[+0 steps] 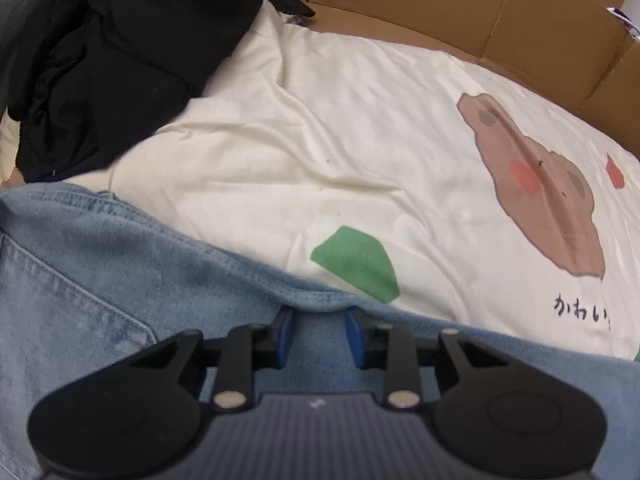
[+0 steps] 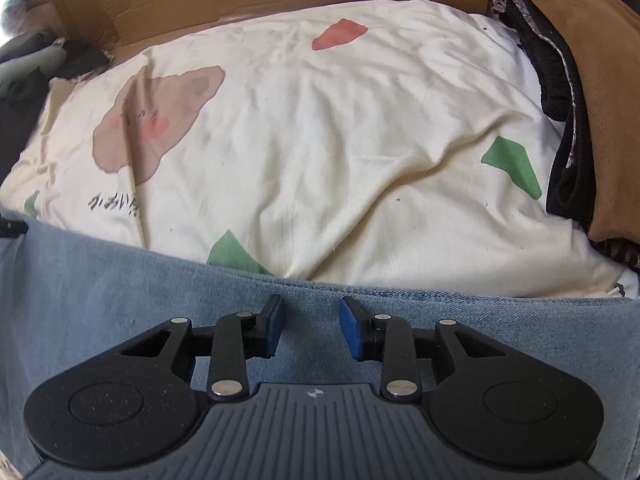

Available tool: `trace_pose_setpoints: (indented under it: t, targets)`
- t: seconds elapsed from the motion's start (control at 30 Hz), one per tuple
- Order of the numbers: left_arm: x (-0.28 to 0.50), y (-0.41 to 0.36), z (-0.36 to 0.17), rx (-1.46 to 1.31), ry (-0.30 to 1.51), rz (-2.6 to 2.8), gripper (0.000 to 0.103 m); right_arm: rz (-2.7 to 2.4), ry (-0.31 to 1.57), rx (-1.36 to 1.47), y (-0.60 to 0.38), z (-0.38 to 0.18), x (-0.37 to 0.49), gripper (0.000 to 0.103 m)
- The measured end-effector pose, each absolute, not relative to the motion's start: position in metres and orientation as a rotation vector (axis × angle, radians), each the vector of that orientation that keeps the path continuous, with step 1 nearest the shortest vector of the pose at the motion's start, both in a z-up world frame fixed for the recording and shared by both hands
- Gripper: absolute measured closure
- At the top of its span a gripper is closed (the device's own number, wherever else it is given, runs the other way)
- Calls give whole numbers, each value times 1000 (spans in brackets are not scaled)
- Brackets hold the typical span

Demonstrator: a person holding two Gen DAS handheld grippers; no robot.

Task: Fold clothes
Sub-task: 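Move the open right gripper to the hem of the jeans leg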

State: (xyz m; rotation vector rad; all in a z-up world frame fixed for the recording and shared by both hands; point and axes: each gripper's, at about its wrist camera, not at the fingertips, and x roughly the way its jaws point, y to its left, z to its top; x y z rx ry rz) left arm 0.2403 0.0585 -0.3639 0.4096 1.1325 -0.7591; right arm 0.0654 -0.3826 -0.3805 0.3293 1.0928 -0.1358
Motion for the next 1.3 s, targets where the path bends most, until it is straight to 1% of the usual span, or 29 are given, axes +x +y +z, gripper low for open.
trace_pose_setpoints:
  t: [0.13,0.27,0.4,0.6,0.73,0.77,0.83,0.97,1.3]
  targets:
    - [245,60,-361,381,1162,-752,71,-117,1072,431,-400,-375,65,65]
    - [246,61,-356,404,1140,-752,71,-128,1047,451,-419,-358,47,65]
    - [253,58,-361,409,1159,-757,71,-162,1007,506,-453,-336,14,65]
    - [250,54,-355,443,1126,-757,71,-264,1002,550,-509,-317,-55,64]
    - [253,58,-345,435,1099,-742,72,-320,1020,558,-533,-317,-95,64]
    - [254,59,-343,438,1098,-736,73,-326,1026,564,-538,-318,-103,64]
    - [255,62,-338,451,1110,-731,75,-338,1035,573,-542,-321,-115,64]
    - [251,74,-327,481,1129,-727,75,-355,1054,579,-546,-330,-133,64]
    - [215,141,-295,483,1182,-663,75,-367,1045,626,-558,-351,-172,64]
